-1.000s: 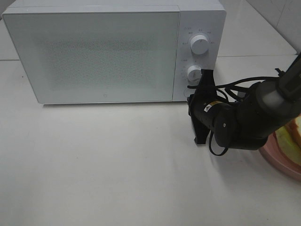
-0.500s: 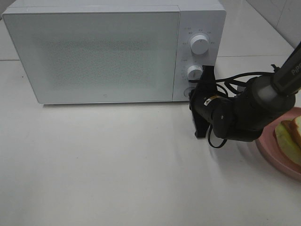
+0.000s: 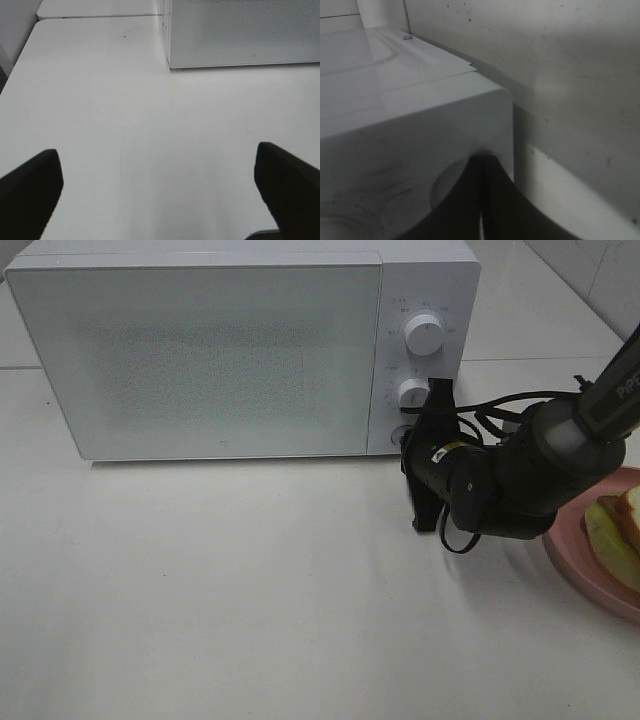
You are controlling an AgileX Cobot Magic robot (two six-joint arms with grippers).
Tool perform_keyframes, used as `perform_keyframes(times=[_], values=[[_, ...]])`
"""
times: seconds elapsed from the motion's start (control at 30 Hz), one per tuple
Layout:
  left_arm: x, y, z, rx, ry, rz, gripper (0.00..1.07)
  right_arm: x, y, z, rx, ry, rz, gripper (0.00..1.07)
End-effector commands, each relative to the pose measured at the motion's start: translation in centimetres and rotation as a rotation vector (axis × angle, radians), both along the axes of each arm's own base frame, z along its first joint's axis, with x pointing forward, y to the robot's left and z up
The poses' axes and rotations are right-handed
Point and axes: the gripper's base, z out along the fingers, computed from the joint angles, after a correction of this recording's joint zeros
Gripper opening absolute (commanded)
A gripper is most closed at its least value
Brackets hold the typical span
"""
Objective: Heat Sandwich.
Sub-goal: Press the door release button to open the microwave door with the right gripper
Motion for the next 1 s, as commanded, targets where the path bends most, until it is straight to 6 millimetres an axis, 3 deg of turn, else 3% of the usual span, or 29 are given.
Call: perform_keyframes(times=[0.03,0.8,1.0], values=[[-0.3,0.0,-0.1,-0.009,-0.028,-0.003,0.99,1.1,0.2,2.6,-0.017,-0.147,0.017,0.0],[-0.3,0.0,-0.1,-0.009,-0.028,-0.003,0.99,1.2,0.0,3.2,-0.021,-0.18,0.002,0.0],[-0.3,0.0,-0.1,-0.009,-0.028,-0.003,0.99,2.8,0.6,4.7,-0.061,-0.276,-0.002,0.0]])
